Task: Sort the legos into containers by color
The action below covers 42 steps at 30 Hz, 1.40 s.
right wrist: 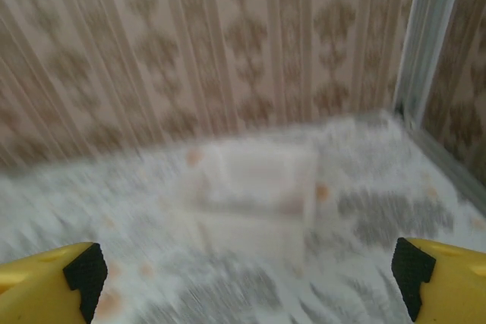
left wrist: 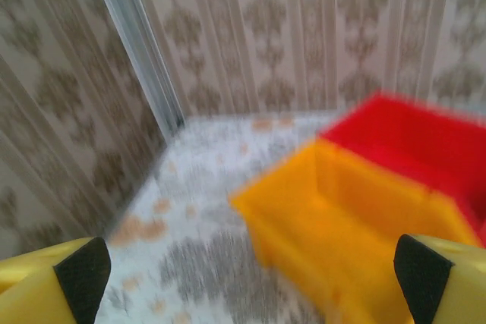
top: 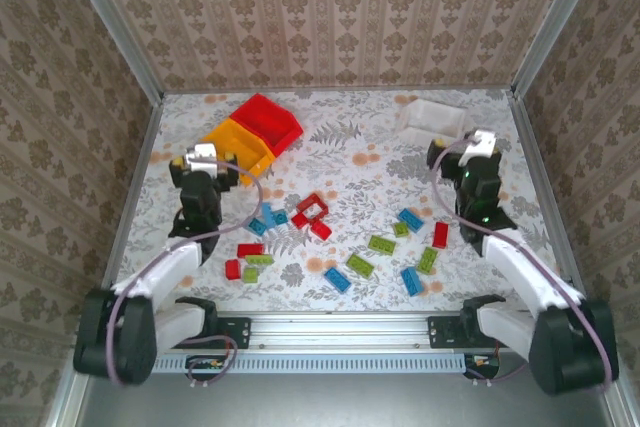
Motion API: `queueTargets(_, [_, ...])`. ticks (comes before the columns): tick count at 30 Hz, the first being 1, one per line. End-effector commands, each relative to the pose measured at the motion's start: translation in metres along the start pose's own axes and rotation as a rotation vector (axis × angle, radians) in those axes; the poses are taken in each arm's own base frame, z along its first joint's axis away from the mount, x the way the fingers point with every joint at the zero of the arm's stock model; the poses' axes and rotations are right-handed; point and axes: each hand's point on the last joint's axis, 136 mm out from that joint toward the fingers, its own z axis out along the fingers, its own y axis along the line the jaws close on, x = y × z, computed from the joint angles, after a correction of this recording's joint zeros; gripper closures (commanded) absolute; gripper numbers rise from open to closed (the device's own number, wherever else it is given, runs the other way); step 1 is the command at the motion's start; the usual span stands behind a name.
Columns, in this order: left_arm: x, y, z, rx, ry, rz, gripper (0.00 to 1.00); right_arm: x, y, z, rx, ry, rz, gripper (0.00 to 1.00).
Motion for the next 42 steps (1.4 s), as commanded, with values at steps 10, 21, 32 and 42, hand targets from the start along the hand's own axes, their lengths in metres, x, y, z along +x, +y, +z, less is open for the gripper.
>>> queueTargets(10, [0.035,0.011,-0.015,-0.025,0.779,-0.677,0.13,0.039,0.043,-0.047,-0.149,0.458,0.516,0.03])
queueTargets(21, [0.091,-0.024,0.037,0.014,1.055,-0.720,0.30,0.048,0.060,-0.039,-0.051,0.652,0.550,0.27])
queueTargets(32, [0.132,-0.037,0.076,-0.004,1.172,-0.682,0.48,0.060,0.077,0.019,0.024,0.661,0.743,0.24])
queueTargets(42, [0.152,-0.046,0.080,-0.009,1.216,-0.595,0.64,0.086,0.059,0.078,0.270,0.649,0.881,0.24])
